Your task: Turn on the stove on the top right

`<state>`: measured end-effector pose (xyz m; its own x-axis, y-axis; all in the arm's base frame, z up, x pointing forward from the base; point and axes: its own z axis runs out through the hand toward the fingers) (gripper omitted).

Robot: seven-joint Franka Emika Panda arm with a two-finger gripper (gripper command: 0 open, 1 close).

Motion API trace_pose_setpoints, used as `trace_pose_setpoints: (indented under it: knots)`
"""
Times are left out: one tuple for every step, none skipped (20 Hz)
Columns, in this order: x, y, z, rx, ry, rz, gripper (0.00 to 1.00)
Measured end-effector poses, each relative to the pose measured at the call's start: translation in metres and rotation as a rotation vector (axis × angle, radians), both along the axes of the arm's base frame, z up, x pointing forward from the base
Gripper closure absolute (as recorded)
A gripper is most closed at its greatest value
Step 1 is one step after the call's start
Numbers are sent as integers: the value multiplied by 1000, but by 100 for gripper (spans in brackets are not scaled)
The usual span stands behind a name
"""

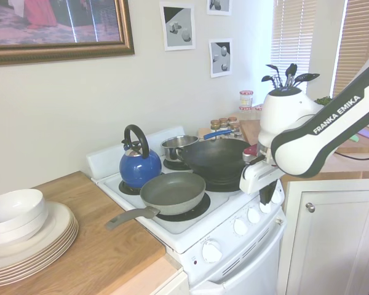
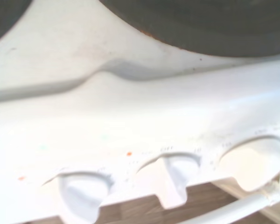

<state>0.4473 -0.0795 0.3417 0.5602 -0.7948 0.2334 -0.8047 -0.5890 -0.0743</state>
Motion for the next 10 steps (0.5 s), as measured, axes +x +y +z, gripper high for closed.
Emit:
trace_pose_setpoints:
  knots:
    - [-3,1,3,4,3,4,0]
    - [-5,3,6,6,4,9,0]
    - [-6,4,8,9,5,10,0]
    - [-7,6,10,12,5,11,0]
    - [-8,7,10,14,4,11,0]
    - [-9,7,11,16,3,11,0]
    - [-9,8,11,19,3,11,0]
    - [-9,8,11,20,2,11,0]
    - [-9,8,12,21,2,10,0]
    - [-9,8,12,21,1,10,0]
